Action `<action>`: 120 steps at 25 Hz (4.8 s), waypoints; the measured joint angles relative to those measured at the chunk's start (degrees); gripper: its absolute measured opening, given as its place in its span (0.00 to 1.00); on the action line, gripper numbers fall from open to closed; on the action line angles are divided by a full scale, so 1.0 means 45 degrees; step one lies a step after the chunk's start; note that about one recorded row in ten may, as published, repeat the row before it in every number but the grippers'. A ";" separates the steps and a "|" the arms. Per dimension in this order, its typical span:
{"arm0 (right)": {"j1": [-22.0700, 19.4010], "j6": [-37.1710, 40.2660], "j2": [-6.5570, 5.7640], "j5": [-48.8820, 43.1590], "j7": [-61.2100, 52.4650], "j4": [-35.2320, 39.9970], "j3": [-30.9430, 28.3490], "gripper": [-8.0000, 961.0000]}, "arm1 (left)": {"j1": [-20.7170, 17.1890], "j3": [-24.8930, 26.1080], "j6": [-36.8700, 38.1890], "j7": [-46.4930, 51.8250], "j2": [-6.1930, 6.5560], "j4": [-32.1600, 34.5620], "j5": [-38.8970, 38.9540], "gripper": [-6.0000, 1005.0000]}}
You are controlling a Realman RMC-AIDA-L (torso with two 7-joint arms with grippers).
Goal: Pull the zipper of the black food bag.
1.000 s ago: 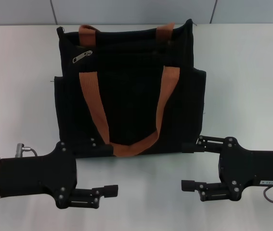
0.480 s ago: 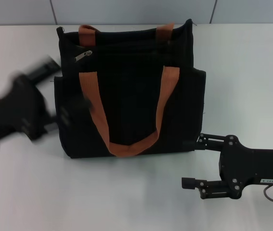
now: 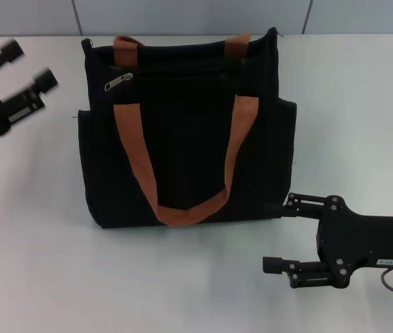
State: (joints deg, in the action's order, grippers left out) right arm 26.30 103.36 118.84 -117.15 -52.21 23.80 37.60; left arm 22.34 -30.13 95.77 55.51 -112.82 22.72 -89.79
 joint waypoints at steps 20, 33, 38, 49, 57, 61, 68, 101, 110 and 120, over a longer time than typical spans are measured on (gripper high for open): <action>0.0060 -0.0002 -0.0022 -0.0001 0.0000 0.0005 -0.0018 0.81 | 0.1567 -0.0016 -0.3015 -0.0524 -0.0488 0.0577 -0.3714 0.69; 0.0038 0.0005 0.0014 -0.0001 0.0000 0.0063 -0.0017 0.80 | 0.1221 0.0466 -0.2278 -0.0660 -0.0705 0.0753 -0.2198 0.43; 0.0106 0.0239 -0.0002 0.0329 -0.0194 0.0019 -0.0046 0.80 | 0.0992 0.0464 -0.1447 -0.1290 -0.0800 0.0752 -0.1940 0.31; 0.1488 0.1804 -0.0116 0.3690 -0.7323 0.0907 -0.0057 0.80 | 0.0888 0.0542 -0.1118 -0.1669 -0.1192 0.0707 -0.1456 0.03; 0.3749 0.0409 -0.0364 0.3713 -1.1612 0.1441 0.0070 0.80 | 0.0820 0.0538 -0.0883 -0.1659 -0.1228 0.0607 -0.1141 0.03; 0.4635 -0.0516 -0.0508 0.3419 -1.3760 0.1467 0.0147 0.74 | 0.0763 0.0523 -0.0436 -0.1712 -0.1226 0.0593 -0.1098 0.03; 0.5574 -0.1322 -0.0607 0.2802 -1.6161 0.1754 0.1151 0.35 | 0.0741 0.0490 -0.0317 -0.1663 -0.1241 0.0580 -0.1098 0.04; 0.6779 -0.5315 -0.0032 0.2756 -1.9141 0.1465 0.4736 0.25 | 0.0722 0.0429 0.0160 -0.1729 -0.1244 0.0119 -0.1102 0.06; 0.6827 -0.5628 0.0054 0.2890 -1.9239 0.1080 0.4592 0.24 | 0.0775 0.0406 0.0216 -0.1726 -0.1258 0.0120 -0.1102 0.07; 0.6891 -0.5906 0.0100 0.2856 -1.9136 0.1020 0.4695 0.24 | 0.0887 0.0390 0.0497 -0.1620 -0.1258 0.0126 -0.1102 0.07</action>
State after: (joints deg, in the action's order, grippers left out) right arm 57.31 76.78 119.29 -104.30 -138.32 28.39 58.73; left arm 26.33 -28.37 98.01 48.22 -118.48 23.29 -94.75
